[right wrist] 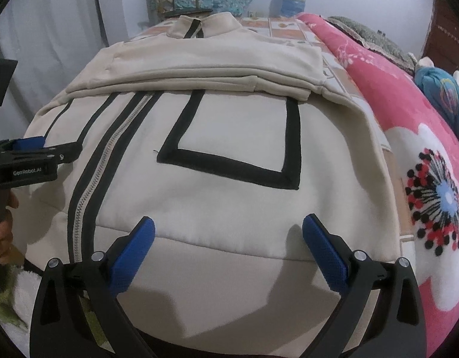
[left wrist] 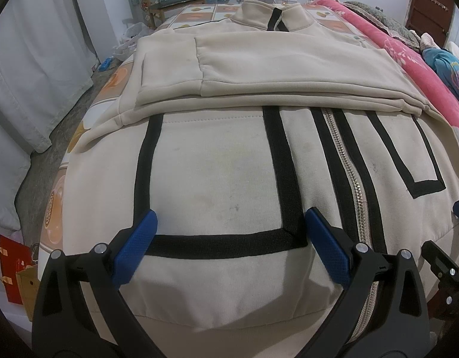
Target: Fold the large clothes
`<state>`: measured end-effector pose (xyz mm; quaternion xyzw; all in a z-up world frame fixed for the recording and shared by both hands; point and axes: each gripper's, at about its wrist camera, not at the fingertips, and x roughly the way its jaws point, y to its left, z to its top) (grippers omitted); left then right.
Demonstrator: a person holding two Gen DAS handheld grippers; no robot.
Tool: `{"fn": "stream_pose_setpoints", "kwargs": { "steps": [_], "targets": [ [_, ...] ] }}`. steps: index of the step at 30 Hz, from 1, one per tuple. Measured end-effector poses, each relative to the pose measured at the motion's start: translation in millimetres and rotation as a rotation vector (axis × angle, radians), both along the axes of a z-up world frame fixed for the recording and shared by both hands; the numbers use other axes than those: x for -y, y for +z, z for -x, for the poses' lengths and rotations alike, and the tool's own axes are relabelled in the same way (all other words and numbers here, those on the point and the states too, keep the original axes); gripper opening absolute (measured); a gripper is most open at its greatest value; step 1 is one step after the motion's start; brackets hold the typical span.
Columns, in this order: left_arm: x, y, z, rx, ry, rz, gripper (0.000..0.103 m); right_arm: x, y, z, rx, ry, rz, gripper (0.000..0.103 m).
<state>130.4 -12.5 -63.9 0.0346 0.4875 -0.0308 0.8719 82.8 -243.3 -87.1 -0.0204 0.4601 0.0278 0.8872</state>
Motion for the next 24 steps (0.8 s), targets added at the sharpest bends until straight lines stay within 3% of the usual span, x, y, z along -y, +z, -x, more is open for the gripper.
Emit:
{"fn": "stream_pose_setpoints", "kwargs": {
  "steps": [10,24],
  "targets": [
    [0,1,-1,0.002,-0.002,0.001,0.096,1,6,2,0.001,0.015,-0.056,0.096],
    [-4,3,0,0.012,-0.031,0.014,0.096,-8,-8,-1,-0.008,0.041,-0.032,0.096]
  ]
}}
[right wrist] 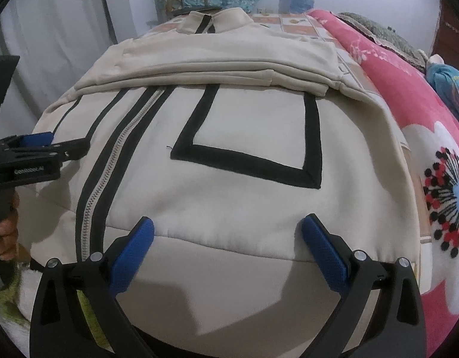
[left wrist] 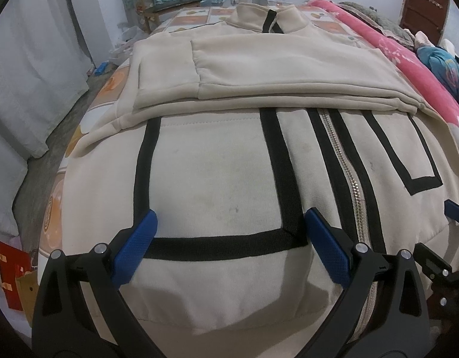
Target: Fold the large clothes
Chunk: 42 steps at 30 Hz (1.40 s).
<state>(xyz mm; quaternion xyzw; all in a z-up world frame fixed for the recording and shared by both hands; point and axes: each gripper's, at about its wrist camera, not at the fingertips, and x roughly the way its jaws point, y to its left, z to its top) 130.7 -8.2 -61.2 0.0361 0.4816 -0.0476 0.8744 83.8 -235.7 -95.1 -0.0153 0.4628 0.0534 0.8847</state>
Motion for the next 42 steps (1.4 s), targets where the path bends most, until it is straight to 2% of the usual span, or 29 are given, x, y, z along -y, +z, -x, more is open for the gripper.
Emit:
{"fn": "stream_pose_setpoints", "kwargs": {
  "steps": [8,14,20,28,30,33,40,42],
  "targets": [
    [-14,26,24,0.111,-0.032,-0.003,0.096,-2,-2,-1,0.005,0.001,0.012,0.096],
    [-37,35,51,0.133,-0.035,-0.013,0.096,-2,-1,-1,0.004,0.001,0.012,0.096],
    [-65,32,84,0.104,0.001,-0.026,0.096,-2,-2,0,0.009,0.002,0.009,0.096],
    [-98,15,131,0.037,0.053,0.025,0.094,-1,-1,-2,0.002,0.005,0.01,0.096],
    [-103,10,136,0.022,0.061,0.038,0.088,-1,0,-3,-0.004,0.007,0.01,0.096],
    [-115,-1,135,-0.012,0.086,0.092,0.08,-2,0,-4,-0.01,0.005,0.013,0.096],
    [-146,-30,113,-0.095,0.173,0.316,0.075,-2,0,-5,-0.018,0.0,0.016,0.096],
    [-149,-36,107,-0.112,0.183,0.357,0.071,-2,0,-5,-0.017,-0.001,0.016,0.096]
  ]
}}
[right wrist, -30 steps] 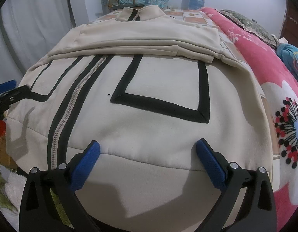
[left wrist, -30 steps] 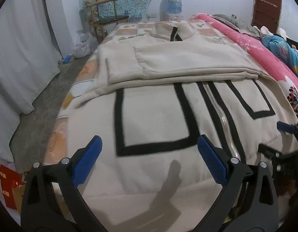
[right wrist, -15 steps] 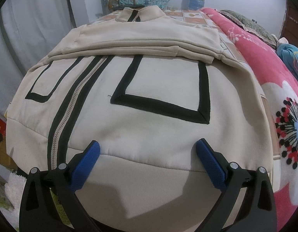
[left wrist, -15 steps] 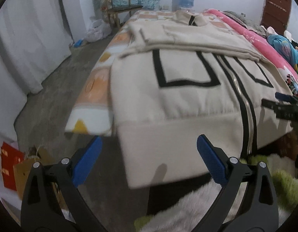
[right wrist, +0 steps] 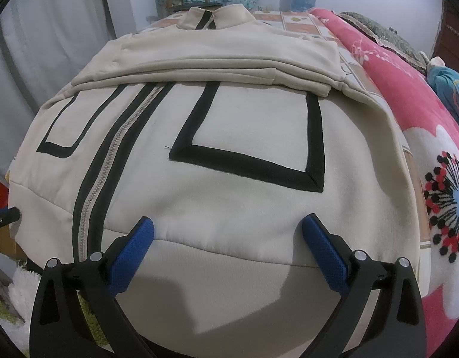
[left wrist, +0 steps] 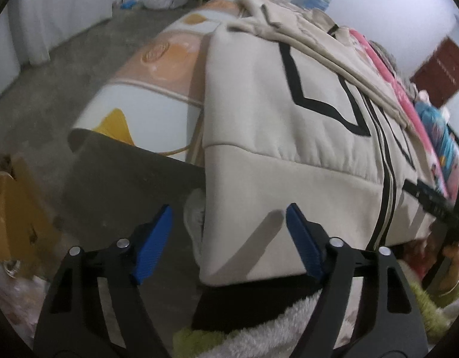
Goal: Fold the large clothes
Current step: 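Move the left gripper to the jacket hem edge and pinch it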
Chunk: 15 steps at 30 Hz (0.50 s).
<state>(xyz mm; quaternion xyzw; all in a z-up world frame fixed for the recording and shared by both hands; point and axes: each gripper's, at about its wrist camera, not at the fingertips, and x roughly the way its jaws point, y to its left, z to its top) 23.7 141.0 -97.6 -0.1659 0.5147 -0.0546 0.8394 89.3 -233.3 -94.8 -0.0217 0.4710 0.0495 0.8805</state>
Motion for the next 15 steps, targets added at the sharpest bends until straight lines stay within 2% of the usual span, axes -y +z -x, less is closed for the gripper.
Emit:
{"fn": "stream_pose_setpoints", "kwargs": {
  "steps": [3,8,15],
  "targets": [
    [0,-7,-5,-0.01,-0.001,0.025,0.067,0,0,0,0.002,0.001,0.002,0.096],
    [11,-7,-6,-0.01,-0.021,-0.009,0.056,0,-1,0,0.002,0.002,0.009,0.096],
    [40,5,-4,-0.002,-0.078,-0.202,0.043,1,-1,0,-0.001,0.005,0.011,0.096]
  ]
}}
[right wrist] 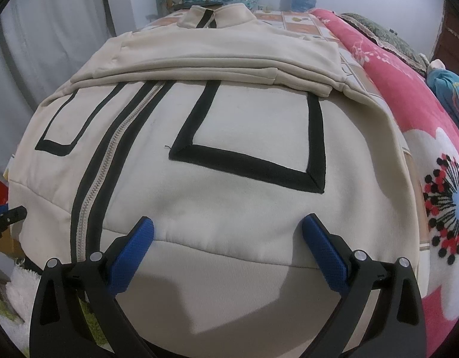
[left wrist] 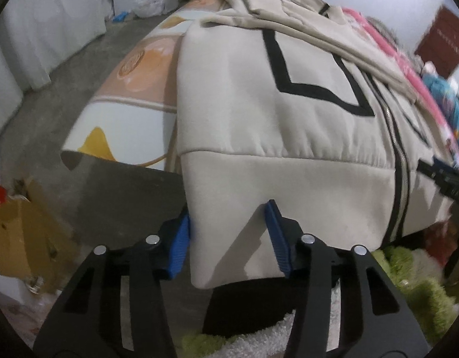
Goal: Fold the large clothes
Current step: 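Move the left gripper to the jacket hem edge and pinch it, then grasp the jacket hem edge with the right gripper beside the left gripper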
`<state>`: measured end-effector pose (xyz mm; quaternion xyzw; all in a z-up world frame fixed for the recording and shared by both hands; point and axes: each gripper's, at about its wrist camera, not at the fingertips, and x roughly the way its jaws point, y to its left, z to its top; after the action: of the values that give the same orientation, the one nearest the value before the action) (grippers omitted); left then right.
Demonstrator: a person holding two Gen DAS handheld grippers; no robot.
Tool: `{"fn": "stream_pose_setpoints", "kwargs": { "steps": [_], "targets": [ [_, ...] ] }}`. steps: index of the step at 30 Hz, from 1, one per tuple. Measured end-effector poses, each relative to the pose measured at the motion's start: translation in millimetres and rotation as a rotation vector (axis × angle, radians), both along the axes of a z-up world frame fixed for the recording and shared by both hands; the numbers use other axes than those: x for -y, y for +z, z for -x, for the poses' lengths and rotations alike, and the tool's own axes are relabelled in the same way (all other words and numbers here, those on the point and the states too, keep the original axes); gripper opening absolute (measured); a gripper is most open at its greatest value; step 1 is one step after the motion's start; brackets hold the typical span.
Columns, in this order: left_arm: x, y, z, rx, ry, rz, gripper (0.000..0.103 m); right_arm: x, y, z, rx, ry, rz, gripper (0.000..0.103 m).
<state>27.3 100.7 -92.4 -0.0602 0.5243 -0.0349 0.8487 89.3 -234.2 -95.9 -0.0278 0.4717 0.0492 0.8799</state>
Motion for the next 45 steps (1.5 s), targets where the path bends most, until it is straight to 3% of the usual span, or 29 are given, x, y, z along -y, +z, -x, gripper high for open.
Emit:
{"fn": "stream_pose_setpoints", "kwargs": {
  "steps": [6,10,14,21,31,45],
  "targets": [
    [25,7,5,0.012,-0.042,-0.192,0.03,8,7,7,-0.01,-0.003,-0.046,0.096],
    [42,7,9,0.027,-0.083,-0.319,0.027,18,18,27,0.005,0.015,-0.063,0.096],
    [52,5,9,0.034,-0.097,-0.38,0.027,37,25,55,-0.019,0.009,-0.096,0.096],
    [56,4,11,0.033,-0.099,-0.401,0.027,75,22,78,-0.069,-0.107,-0.148,0.089],
    [57,4,10,0.026,-0.104,-0.425,0.027,99,14,75,-0.111,-0.181,-0.203,0.085],
    [58,3,11,0.02,-0.108,-0.436,0.028,117,-16,66,-0.21,-0.239,-0.311,0.063]
  ]
}}
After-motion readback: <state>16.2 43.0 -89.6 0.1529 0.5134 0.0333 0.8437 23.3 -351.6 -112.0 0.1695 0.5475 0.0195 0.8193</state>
